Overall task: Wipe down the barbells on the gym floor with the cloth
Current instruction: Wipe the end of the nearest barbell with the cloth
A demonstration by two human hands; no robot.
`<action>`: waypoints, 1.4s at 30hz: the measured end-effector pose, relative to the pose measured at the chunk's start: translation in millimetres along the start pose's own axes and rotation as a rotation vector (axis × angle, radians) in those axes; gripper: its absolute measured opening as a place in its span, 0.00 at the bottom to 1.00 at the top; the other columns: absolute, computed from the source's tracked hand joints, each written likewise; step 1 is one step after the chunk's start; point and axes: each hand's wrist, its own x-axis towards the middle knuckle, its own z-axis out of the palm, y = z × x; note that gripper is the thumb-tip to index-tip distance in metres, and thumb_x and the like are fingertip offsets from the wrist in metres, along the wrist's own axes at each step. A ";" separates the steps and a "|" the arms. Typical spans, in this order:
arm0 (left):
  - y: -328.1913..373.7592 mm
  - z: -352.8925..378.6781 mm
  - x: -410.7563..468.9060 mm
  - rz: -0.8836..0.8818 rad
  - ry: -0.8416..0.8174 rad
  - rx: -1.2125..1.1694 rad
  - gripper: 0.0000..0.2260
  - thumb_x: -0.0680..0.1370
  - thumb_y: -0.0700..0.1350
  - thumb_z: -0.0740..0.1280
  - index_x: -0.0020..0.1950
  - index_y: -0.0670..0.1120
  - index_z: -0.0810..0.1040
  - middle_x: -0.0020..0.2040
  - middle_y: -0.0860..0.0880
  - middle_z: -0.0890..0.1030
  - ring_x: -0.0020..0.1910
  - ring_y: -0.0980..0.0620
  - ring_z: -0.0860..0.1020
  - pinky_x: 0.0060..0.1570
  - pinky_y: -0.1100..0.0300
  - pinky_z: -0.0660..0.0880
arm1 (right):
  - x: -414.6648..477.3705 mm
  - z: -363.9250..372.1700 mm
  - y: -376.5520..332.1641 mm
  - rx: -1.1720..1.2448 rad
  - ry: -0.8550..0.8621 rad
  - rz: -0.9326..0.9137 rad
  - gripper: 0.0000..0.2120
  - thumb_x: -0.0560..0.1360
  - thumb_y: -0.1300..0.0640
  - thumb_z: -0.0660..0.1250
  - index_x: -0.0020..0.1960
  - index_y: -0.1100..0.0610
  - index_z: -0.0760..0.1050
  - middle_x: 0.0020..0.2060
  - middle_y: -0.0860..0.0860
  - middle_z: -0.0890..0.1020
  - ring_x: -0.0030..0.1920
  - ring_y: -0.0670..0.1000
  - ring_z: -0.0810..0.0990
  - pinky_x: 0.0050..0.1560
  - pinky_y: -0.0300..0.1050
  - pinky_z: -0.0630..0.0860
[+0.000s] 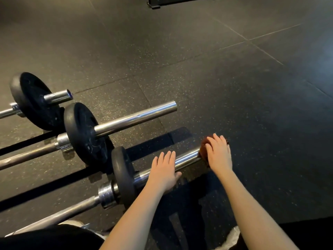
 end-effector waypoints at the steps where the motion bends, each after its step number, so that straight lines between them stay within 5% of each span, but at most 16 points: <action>1: 1.8 0.0 2.0 0.004 0.000 -0.003 0.33 0.82 0.55 0.56 0.79 0.46 0.41 0.80 0.47 0.44 0.78 0.46 0.43 0.75 0.48 0.42 | -8.8 7.2 -5.2 0.027 0.014 0.021 0.20 0.83 0.51 0.54 0.74 0.51 0.64 0.77 0.50 0.59 0.78 0.51 0.49 0.77 0.56 0.50; 7: 19.0 1.0 15.0 -0.009 0.025 -0.021 0.32 0.82 0.55 0.56 0.79 0.46 0.42 0.80 0.47 0.46 0.78 0.45 0.44 0.75 0.46 0.42 | -11.6 9.3 2.8 -0.099 -0.024 -0.137 0.23 0.82 0.47 0.55 0.75 0.50 0.61 0.77 0.49 0.58 0.78 0.51 0.50 0.76 0.54 0.49; 13: 18.1 3.3 16.7 -0.025 -0.005 -0.022 0.32 0.82 0.57 0.54 0.79 0.46 0.42 0.80 0.47 0.46 0.78 0.45 0.44 0.75 0.46 0.43 | 4.4 1.7 7.6 0.008 0.042 0.072 0.22 0.83 0.50 0.53 0.75 0.52 0.62 0.78 0.50 0.56 0.78 0.53 0.48 0.77 0.56 0.49; 16: 21.3 2.3 19.2 -0.048 0.007 -0.018 0.32 0.82 0.57 0.55 0.79 0.46 0.43 0.80 0.47 0.47 0.78 0.45 0.44 0.75 0.45 0.43 | -25.7 23.1 -6.8 -0.007 0.046 -0.012 0.23 0.83 0.49 0.53 0.76 0.51 0.59 0.78 0.48 0.54 0.78 0.51 0.45 0.75 0.52 0.46; 21: 18.2 1.1 23.5 -0.043 -0.010 -0.034 0.33 0.82 0.59 0.55 0.79 0.47 0.44 0.80 0.48 0.48 0.78 0.46 0.45 0.74 0.45 0.43 | 27.3 -10.1 15.5 -0.115 -0.040 -0.072 0.19 0.83 0.51 0.52 0.73 0.53 0.66 0.76 0.51 0.63 0.78 0.53 0.53 0.76 0.57 0.49; 25: 19.2 1.7 19.2 -0.039 -0.016 -0.046 0.33 0.81 0.58 0.55 0.79 0.47 0.44 0.80 0.48 0.47 0.78 0.46 0.44 0.75 0.45 0.43 | 21.7 -6.8 8.0 -0.071 -0.006 0.047 0.21 0.83 0.46 0.52 0.73 0.52 0.65 0.77 0.52 0.61 0.78 0.54 0.50 0.77 0.58 0.46; 29: 20.7 1.2 18.7 -0.056 0.001 -0.037 0.33 0.82 0.58 0.56 0.79 0.47 0.44 0.80 0.48 0.48 0.78 0.46 0.44 0.74 0.45 0.43 | -13.5 6.0 3.8 -0.091 -0.017 -0.095 0.26 0.80 0.40 0.55 0.75 0.50 0.61 0.77 0.48 0.58 0.78 0.51 0.47 0.75 0.53 0.42; 35: 17.0 3.3 19.9 -0.032 -0.003 -0.042 0.32 0.82 0.58 0.54 0.79 0.47 0.44 0.80 0.49 0.48 0.78 0.47 0.44 0.75 0.45 0.43 | 37.1 -16.5 21.3 -0.135 -0.045 -0.040 0.19 0.82 0.47 0.53 0.71 0.52 0.68 0.74 0.51 0.66 0.77 0.53 0.54 0.76 0.59 0.48; 42: 20.0 4.3 19.3 -0.041 0.016 -0.035 0.32 0.82 0.58 0.55 0.79 0.47 0.45 0.80 0.49 0.48 0.78 0.47 0.45 0.74 0.45 0.43 | -5.9 -1.2 16.9 -0.061 -0.002 -0.125 0.19 0.83 0.53 0.53 0.74 0.49 0.64 0.77 0.47 0.60 0.78 0.49 0.48 0.75 0.51 0.43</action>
